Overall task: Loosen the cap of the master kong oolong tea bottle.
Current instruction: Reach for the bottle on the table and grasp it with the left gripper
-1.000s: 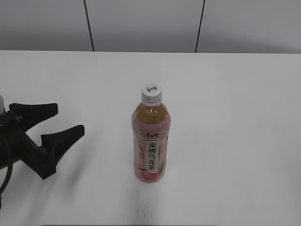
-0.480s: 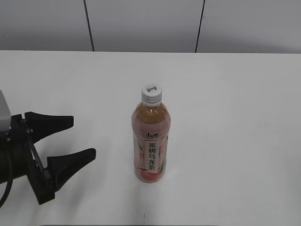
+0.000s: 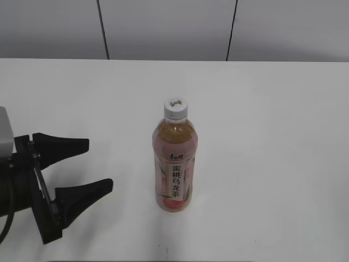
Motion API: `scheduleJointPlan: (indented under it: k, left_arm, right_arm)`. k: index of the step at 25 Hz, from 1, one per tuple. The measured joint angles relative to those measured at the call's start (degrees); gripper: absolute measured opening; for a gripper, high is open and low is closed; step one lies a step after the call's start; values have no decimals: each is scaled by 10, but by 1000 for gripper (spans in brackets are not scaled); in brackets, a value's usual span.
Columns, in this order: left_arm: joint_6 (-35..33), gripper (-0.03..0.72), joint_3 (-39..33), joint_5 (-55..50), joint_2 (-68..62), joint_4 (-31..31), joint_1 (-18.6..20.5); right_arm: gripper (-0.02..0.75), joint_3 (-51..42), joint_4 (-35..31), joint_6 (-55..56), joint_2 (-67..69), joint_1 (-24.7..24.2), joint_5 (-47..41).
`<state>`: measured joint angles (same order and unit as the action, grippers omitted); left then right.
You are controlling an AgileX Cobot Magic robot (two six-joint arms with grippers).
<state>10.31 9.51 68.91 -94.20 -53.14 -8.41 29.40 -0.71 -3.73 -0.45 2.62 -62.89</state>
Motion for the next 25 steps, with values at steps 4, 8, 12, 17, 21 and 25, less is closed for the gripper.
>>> scheduleJointPlan:
  k: [4,8,12,17,21,25]
  left_arm:
    - [4,591,1,0,0,-3,0]
    - [15,591,1,0,0,-9,0]
    - [17,591,2,0,0,-12,-1]
    - [45,591,21,0,0,-27,-3]
    - [62,591,47,0,0,-29,-36]
    - [64,591,66,0,0,-1,-85]
  right_arm:
    - [546,0,0,0,0,0,0]
    - [546,0,0,0,0,0,0]
    - [546,0,0,0,0,0,0]
    - [546,0,0,0,0,0,0]
    - [546,0,0,0,0,0,0]
    - [546,0,0,0,0,0,0]
